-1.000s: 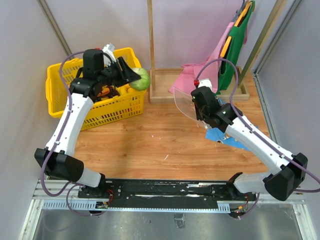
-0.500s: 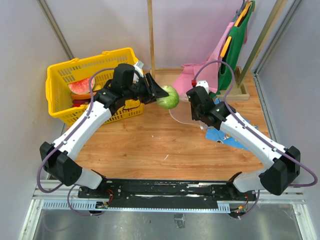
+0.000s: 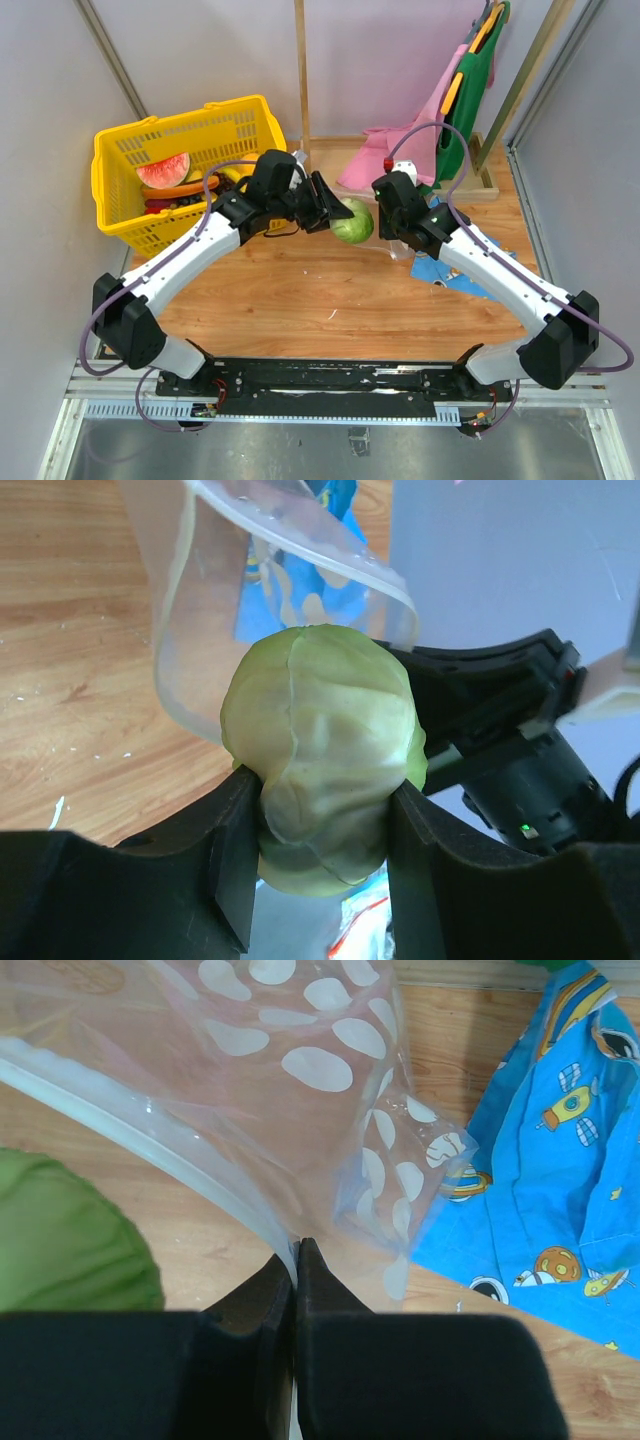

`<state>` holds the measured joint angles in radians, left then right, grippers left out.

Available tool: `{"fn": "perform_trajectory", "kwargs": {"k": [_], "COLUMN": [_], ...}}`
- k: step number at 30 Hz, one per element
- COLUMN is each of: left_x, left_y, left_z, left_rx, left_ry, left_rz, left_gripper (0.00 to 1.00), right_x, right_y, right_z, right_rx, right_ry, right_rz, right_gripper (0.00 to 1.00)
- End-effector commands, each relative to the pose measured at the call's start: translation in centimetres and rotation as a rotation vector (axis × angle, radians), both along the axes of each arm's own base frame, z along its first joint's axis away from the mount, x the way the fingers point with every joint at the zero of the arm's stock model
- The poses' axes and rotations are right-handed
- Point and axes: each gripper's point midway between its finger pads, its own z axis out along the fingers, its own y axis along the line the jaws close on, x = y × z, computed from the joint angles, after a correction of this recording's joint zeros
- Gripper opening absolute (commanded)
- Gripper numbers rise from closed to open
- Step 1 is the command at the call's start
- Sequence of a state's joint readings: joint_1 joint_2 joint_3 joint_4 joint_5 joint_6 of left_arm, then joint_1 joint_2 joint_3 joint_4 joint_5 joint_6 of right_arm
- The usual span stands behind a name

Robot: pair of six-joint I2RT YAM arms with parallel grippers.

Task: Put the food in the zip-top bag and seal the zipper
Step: Place the fake vegetable in the zipper food storage bag.

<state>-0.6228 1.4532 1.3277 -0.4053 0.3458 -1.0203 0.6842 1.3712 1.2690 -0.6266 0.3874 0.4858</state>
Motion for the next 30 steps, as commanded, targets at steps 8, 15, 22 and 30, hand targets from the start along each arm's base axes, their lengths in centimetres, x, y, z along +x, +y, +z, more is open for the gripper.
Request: {"fn": "perform_trajectory", "kwargs": {"k": [8, 15, 22, 30], "left_x": [1.6, 2.4, 2.7, 2.5], "left_y": [-0.2, -0.9, -1.7, -2.2], "left_z": [-3.2, -4.0, -3.7, -3.5], "left_rx": [0.051, 0.058, 0.051, 0.054], "left_ry": [0.074, 0.088, 0.076, 0.063], "left_rz": [0.094, 0.102, 0.080, 0.051], "left_gripper": [0.00, 0.01, 0.31, 0.75], "right_x": [-0.3, -0.9, -1.3, -1.3], "right_y": [2.8, 3.8, 4.2, 4.0], "right_z": [1.6, 2.1, 2.3, 2.6], "right_rx": [0.154, 0.204, 0.220, 0.224], "right_ry": [-0.025, -0.044, -0.042, -0.057], "right_rz": [0.083, 0.161, 0.195, 0.181], "right_gripper": [0.01, 0.01, 0.01, 0.01]}}
